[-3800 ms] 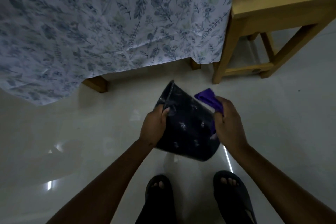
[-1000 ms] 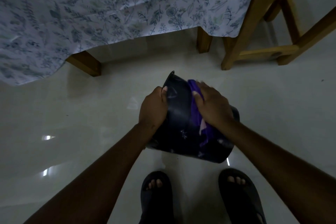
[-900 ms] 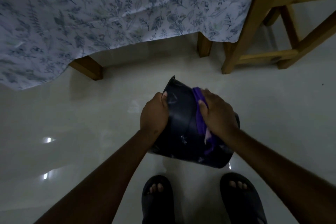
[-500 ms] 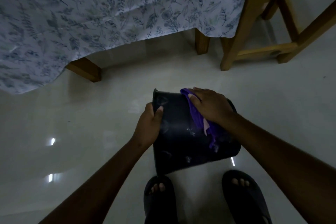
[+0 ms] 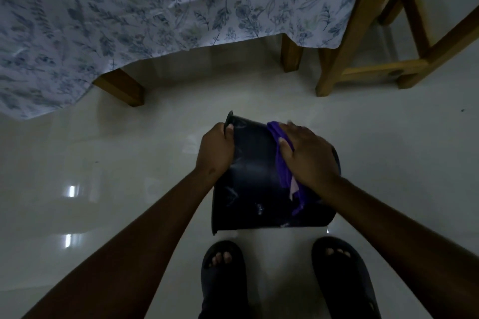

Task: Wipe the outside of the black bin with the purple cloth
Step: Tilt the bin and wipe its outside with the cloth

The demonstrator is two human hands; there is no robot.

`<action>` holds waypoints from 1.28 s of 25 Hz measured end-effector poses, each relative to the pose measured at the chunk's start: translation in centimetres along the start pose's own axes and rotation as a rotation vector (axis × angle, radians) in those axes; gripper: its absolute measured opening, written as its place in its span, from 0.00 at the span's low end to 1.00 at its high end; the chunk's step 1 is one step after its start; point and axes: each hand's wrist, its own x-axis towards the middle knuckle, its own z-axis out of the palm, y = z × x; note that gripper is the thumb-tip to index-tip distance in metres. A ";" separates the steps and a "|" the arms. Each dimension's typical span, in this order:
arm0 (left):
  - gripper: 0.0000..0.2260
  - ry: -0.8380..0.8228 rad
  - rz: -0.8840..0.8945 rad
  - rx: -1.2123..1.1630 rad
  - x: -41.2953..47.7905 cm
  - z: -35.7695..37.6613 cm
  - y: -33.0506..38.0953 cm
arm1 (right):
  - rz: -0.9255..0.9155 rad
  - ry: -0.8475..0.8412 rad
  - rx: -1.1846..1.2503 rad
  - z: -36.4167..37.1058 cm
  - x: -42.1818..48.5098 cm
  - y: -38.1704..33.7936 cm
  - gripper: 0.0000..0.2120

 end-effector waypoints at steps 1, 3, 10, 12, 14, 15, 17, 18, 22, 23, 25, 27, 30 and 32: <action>0.17 -0.007 -0.002 0.006 -0.2 0.1 -0.3 | -0.003 0.028 -0.065 0.6 -1.9 0.2 0.26; 0.17 -0.019 0.000 0.027 -0.4 0.3 -0.7 | -0.090 0.028 -0.175 1.5 -6.8 -1.1 0.27; 0.16 -0.031 -0.003 0.017 0.3 -0.2 0.4 | -0.071 -0.082 0.066 0.6 1.2 -1.8 0.25; 0.17 -0.051 -0.059 -0.163 -0.8 -0.9 1.0 | 0.013 -0.138 0.114 0.5 1.8 -0.4 0.25; 0.14 -0.124 -0.052 -0.268 -3.6 -1.4 0.8 | 0.034 -0.159 0.123 0.8 1.5 0.1 0.25; 0.13 -0.143 -0.003 -0.238 -5.3 -1.4 0.3 | 0.020 -0.151 0.128 0.9 1.5 -0.1 0.26; 0.14 -0.069 0.101 -0.155 -7.2 -1.2 -1.0 | -0.010 -0.127 0.116 0.8 1.1 -0.4 0.26; 0.14 -0.022 0.113 -0.134 -6.7 -1.2 -0.9 | -0.035 -0.089 0.085 0.6 0.2 -0.6 0.26; 0.14 -0.024 0.114 -0.023 -1.4 -0.2 1.4 | -0.177 0.012 -0.132 1.7 -8.0 -2.7 0.29; 0.14 -0.021 0.128 -0.011 -0.6 0.0 1.6 | -0.206 0.014 -0.128 1.9 -8.2 -2.9 0.29; 0.14 -0.023 0.144 -0.018 0.0 0.3 1.5 | -0.209 0.015 -0.077 1.2 -4.3 -2.7 0.28; 0.14 -0.032 0.141 -0.011 0.4 0.5 1.1 | -0.073 -0.051 0.061 0.0 1.2 -1.7 0.27; 0.15 -0.002 0.121 -0.010 0.2 0.5 1.0 | 0.047 -0.019 0.081 0.5 0.2 -0.2 0.28; 0.14 0.019 0.118 0.014 0.4 0.6 0.8 | -0.039 0.022 -0.094 1.6 -5.1 -1.8 0.29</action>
